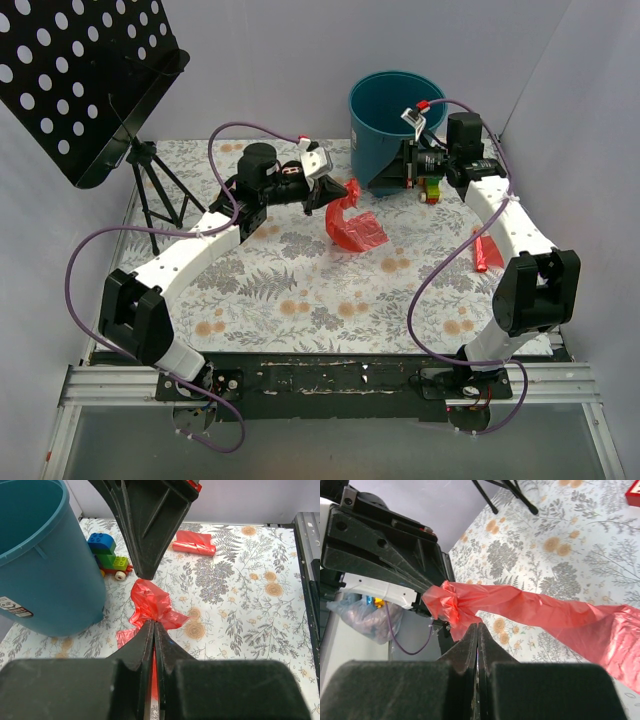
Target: Put the trash bags into the trash bin
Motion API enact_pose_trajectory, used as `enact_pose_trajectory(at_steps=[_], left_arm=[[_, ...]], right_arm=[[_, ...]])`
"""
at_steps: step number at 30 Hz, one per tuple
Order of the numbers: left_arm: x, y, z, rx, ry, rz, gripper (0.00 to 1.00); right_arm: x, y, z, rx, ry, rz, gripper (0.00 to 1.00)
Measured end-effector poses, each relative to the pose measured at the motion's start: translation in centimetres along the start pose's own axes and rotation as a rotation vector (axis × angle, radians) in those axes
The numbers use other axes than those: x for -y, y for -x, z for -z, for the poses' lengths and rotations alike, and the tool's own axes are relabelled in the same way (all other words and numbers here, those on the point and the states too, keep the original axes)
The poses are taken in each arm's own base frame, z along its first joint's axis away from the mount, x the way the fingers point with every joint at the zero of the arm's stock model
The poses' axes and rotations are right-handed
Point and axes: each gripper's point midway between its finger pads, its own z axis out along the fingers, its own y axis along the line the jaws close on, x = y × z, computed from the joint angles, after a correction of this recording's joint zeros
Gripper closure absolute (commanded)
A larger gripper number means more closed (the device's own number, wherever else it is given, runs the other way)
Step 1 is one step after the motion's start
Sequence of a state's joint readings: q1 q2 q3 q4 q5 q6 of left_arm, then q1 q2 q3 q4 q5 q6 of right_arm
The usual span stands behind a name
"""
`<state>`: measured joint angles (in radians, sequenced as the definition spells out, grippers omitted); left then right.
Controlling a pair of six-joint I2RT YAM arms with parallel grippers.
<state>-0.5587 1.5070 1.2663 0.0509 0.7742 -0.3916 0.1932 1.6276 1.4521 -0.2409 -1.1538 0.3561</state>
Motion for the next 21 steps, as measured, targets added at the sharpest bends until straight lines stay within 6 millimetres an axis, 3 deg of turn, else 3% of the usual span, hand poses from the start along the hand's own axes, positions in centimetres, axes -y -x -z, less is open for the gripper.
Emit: enact_pose_trajectory(at_steps=[4, 5, 7, 9, 14, 21], left_arm=[[-0.1, -0.2, 0.1, -0.005, 0.002, 0.004, 1.00], [0.0, -0.2, 0.1, -0.007, 0.002, 0.006, 1.00], [0.1, -0.2, 0.2, -0.009, 0.001, 0.008, 1.00], [0.2, -0.2, 0.3, -0.009, 0.000, 0.009, 1.00], [0.4, -0.2, 0.4, -0.007, -0.008, 0.019, 1.00], [0.8, 0.0, 0.4, -0.002, -0.024, 0.042, 1.00]], right_arm=[[0.7, 0.2, 0.5, 0.016, -0.037, 0.005, 0.99], [0.7, 0.2, 0.5, 0.016, -0.039, 0.005, 0.91], [0.1, -0.1, 0.6, 0.011, -0.015, 0.008, 0.57], [-0.6, -0.3, 0.6, 0.005, 0.008, 0.013, 0.43], [-2.0, -0.5, 0.1, -0.009, 0.043, 0.075, 0.38], [-2.7, -1.2, -0.9, -0.035, 0.067, 0.098, 0.41]])
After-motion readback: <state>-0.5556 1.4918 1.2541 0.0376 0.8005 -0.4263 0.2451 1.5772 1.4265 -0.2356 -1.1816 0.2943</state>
